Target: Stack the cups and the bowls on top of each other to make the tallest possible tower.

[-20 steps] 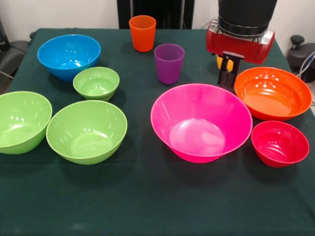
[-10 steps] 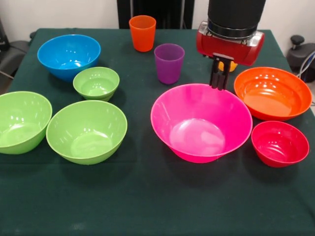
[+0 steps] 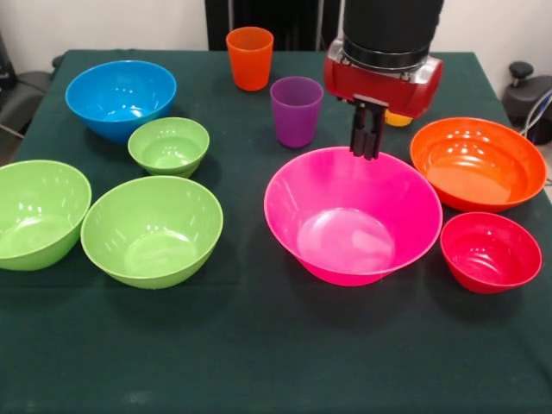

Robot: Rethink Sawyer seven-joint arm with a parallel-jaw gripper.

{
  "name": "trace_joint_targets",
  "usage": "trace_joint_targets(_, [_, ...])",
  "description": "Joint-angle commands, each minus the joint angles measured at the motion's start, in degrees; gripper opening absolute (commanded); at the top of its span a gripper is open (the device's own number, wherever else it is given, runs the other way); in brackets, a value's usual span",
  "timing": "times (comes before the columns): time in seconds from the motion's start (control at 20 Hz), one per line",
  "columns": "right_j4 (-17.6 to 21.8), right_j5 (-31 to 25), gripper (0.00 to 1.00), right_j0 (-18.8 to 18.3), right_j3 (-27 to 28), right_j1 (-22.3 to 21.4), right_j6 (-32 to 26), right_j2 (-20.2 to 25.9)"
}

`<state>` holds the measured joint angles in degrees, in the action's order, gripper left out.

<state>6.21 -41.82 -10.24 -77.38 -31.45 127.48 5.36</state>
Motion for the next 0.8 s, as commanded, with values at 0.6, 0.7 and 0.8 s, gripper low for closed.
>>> trace_joint_targets(0.6, [5.9,7.3,0.00,-5.9,-8.7,-1.6,-5.6,3.9])
trace_joint_targets(0.7, [5.1,8.0,0.00,-6.1,-10.1,-2.2,-3.6,3.3])
trace_joint_targets(0.8, [4.7,9.5,0.00,-6.0,-11.2,-2.5,-1.3,2.3])
